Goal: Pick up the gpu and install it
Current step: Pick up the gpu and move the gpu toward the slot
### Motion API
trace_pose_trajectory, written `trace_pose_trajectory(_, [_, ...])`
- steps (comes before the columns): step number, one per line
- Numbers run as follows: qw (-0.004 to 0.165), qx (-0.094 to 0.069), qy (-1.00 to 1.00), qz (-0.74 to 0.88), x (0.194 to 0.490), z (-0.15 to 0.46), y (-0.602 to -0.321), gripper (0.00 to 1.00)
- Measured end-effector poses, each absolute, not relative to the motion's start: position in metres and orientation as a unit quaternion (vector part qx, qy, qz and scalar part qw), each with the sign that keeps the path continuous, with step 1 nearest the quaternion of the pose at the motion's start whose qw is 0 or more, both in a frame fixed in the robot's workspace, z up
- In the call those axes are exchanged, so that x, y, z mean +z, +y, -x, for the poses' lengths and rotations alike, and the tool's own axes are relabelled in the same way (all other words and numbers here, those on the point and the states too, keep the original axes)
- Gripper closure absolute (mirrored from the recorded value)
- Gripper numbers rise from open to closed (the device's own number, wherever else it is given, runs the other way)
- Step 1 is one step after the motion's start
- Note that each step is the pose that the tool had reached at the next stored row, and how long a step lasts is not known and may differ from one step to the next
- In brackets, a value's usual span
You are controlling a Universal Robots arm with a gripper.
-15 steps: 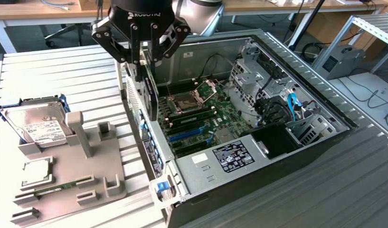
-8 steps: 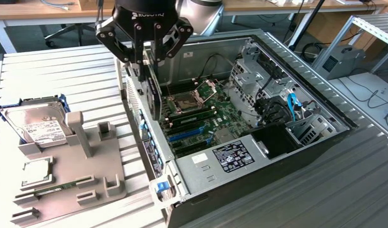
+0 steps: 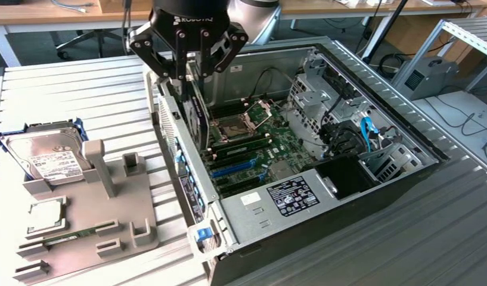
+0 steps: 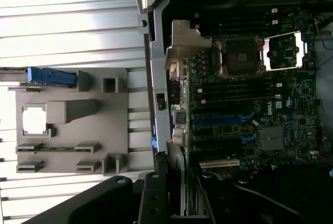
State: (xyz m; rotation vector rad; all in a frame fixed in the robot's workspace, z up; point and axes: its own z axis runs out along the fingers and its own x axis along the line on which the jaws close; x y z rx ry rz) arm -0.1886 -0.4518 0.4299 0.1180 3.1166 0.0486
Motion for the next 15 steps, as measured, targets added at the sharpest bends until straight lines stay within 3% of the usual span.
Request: trace_pose_trajectory(15, [0.011,0.016,0.999,-0.038,0.4237,0.1778,-0.4512,0.74])
